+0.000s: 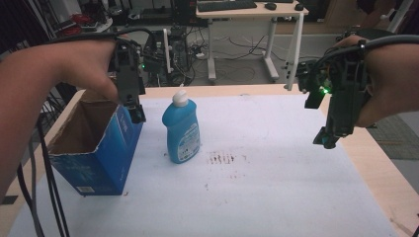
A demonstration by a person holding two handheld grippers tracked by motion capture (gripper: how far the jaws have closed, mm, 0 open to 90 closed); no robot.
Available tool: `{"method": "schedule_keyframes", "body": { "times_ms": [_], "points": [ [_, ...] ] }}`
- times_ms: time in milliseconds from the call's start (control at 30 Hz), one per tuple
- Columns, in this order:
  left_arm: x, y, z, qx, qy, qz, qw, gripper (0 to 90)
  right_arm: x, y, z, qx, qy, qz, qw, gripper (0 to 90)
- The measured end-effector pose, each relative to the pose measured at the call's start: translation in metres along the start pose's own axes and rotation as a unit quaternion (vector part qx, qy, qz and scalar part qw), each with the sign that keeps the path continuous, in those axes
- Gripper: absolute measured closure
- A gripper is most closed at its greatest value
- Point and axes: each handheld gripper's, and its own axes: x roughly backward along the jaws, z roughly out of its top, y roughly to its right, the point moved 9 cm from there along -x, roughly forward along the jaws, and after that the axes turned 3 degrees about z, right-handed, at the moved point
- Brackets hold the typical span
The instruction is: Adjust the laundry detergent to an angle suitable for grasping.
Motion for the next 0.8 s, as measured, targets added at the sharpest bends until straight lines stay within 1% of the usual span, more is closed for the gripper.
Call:
{"method": "schedule_keyframes", "body": {
  "times_ms": [133, 167, 267, 333, 400, 433, 500, 533, 600, 633, 667, 700, 733, 767, 800],
  "points": [
    [0.0029, 0.0027, 0.0003, -0.004, 0.005, -0.002, 1.0000, 2.7, 0.0015, -0.0001, 0.0009, 0.001, 0.002, 0.001, 1.0000, 13.4],
    [0.0031, 0.0032, -0.0003, -0.003, 0.005, -0.001, 1.0000, 2.7, 0.0020, -0.0004, 0.0016, -0.003, 0.004, 0.000, 1.0000, 13.4],
    [0.0051, 0.0051, -0.0031, 0.001, 0.006, -0.002, 1.0000, 2.7, 0.0037, -0.0006, 0.0034, -0.001, 0.004, -0.002, 1.0000, 13.4],
    [0.0056, 0.0054, -0.0044, 0.003, 0.004, -0.003, 1.0000, 2.7, 0.0040, -0.0024, 0.0049, 0.003, 0.005, 0.002, 1.0000, 13.4],
    [0.0061, 0.0052, -0.0047, 0.003, 0.003, -0.002, 1.0000, 2.7, 0.0041, -0.0033, 0.0041, 0.004, -0.002, 0.000, 1.0000, 13.4],
    [0.0058, 0.0054, -0.0046, 0.005, 0.003, -0.002, 1.0000, 2.7, 0.0042, -0.0030, 0.0040, 0.007, -0.001, -0.001, 1.0000, 13.4],
    [0.0049, 0.0056, -0.0044, 0.004, 0.002, 0.000, 1.0000, 2.7, 0.0049, -0.0035, 0.0039, 0.004, 0.000, -0.001, 1.0000, 13.4],
    [0.0045, 0.0061, -0.0044, 0.005, -0.001, -0.001, 1.0000, 2.7, 0.0051, -0.0015, 0.0035, 0.007, 0.003, -0.006, 1.0000, 13.4],
    [0.0029, 0.0064, -0.0037, 0.004, -0.005, -0.001, 1.0000, 2.7, 0.0037, -0.0003, 0.0027, 0.004, 0.000, -0.008, 1.0000, 13.4],
    [0.0028, 0.0062, -0.0034, 0.003, -0.004, 0.000, 1.0000, 2.7, 0.0031, -0.0005, 0.0024, 0.001, -0.003, -0.008, 1.0000, 13.4],
    [0.0032, 0.0062, -0.0030, 0.005, -0.002, 0.000, 1.0000, 2.7, 0.0024, -0.0001, 0.0025, 0.004, -0.004, -0.007, 1.0000, 13.4],
    [0.0040, 0.0056, -0.0026, 0.003, -0.002, 0.000, 1.0000, 2.7, 0.0025, -0.0002, 0.0024, 0.004, -0.006, -0.007, 0.9999, 13.4],
    [0.0040, 0.0060, -0.0018, 0.004, 0.004, -0.002, 1.0000, 2.7, 0.0026, -0.0008, 0.0030, 0.003, -0.005, -0.005, 1.0000, 13.4],
    [0.0045, 0.0057, -0.0016, 0.003, 0.004, -0.003, 1.0000, 2.7, 0.0029, -0.0010, 0.0041, 0.007, -0.002, -0.004, 1.0000, 13.4],
    [0.0047, 0.0056, -0.0016, 0.003, 0.003, -0.003, 1.0000, 2.7, 0.0036, -0.0017, 0.0042, 0.005, -0.002, -0.003, 1.0000, 13.4]
  ]
}}
